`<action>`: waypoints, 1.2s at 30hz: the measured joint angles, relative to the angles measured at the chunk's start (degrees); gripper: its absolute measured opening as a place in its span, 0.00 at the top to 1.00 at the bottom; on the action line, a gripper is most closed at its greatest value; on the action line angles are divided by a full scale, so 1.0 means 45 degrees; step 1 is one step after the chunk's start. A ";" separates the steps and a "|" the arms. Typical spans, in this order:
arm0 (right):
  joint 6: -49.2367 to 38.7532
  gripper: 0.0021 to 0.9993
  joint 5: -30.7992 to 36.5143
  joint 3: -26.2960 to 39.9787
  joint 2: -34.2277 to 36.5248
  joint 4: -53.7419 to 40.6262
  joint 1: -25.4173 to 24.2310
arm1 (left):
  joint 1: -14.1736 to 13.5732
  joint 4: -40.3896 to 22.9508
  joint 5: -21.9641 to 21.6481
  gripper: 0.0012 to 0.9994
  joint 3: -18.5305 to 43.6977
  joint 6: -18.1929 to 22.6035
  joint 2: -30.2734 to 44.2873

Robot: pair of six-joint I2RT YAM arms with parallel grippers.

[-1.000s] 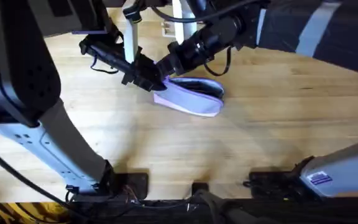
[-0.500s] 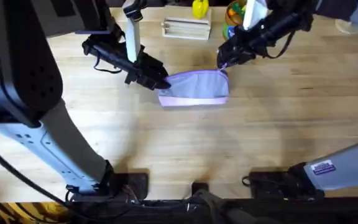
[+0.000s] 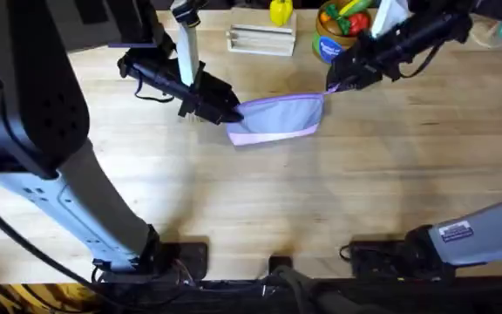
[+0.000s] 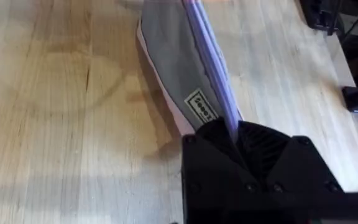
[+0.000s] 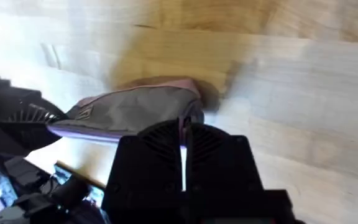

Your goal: Unzip the bag, pick up the pens from the table one at a time and place them inside, then zip the bag closed.

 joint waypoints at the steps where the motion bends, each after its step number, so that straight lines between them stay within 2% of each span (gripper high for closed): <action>1: 0.0018 0.97 0.0094 -0.0074 0.0000 0.0106 0.0000 | 0.0000 0.0011 -0.0005 0.96 0.0000 0.0002 -0.0002; 5: 0.0378 0.97 0.0647 -0.1152 0.0005 0.1155 -0.0101 | 0.0000 -0.0012 -0.0145 0.96 0.0000 0.0002 0.0003; 8: 0.1015 0.97 0.0784 -0.2517 0.0127 0.2390 -0.0208 | 0.0000 -0.0007 -0.0159 0.96 0.0000 0.0002 0.0031; 11: 0.1562 0.97 0.1507 -0.3621 0.0524 0.3365 -0.0428 | 0.0104 -0.0145 -0.0751 0.96 -0.0005 0.0005 0.0047; 13: 0.1863 0.97 0.1497 -0.3706 0.0421 0.3488 -0.0745 | 0.0266 -0.0162 -0.1028 0.96 -0.0015 0.0003 0.0047; 20: 0.2024 0.97 0.2056 -0.3546 0.0279 0.3086 -0.0707 | 0.0359 -0.0186 -0.1239 0.96 -0.0015 0.0004 0.0047; 24: 0.1752 0.97 0.2556 -0.2837 -0.0011 0.2035 -0.0724 | 0.0359 -0.0183 -0.1243 0.96 -0.0015 0.0007 0.0047; 28: 0.0892 0.94 0.2772 -0.1584 -0.1163 0.1256 -0.0724 | 0.0359 -0.0143 -0.1243 0.96 -0.0015 0.0006 0.0047; 30: 0.0451 0.84 0.2807 -0.0923 -0.1998 0.1122 -0.0724 | 0.0359 -0.0136 -0.1248 0.96 -0.0015 0.0004 0.0047; 33: -0.0244 0.55 0.2865 -0.0221 -0.3318 0.1108 -0.0724 | 0.0359 -0.0133 -0.1248 0.96 -0.0015 0.0002 0.0047; 36: -0.1231 0.12 0.2878 0.0078 -0.4681 0.1119 -0.0724 | 0.0359 -0.0133 -0.1243 0.96 -0.0015 0.0007 0.0047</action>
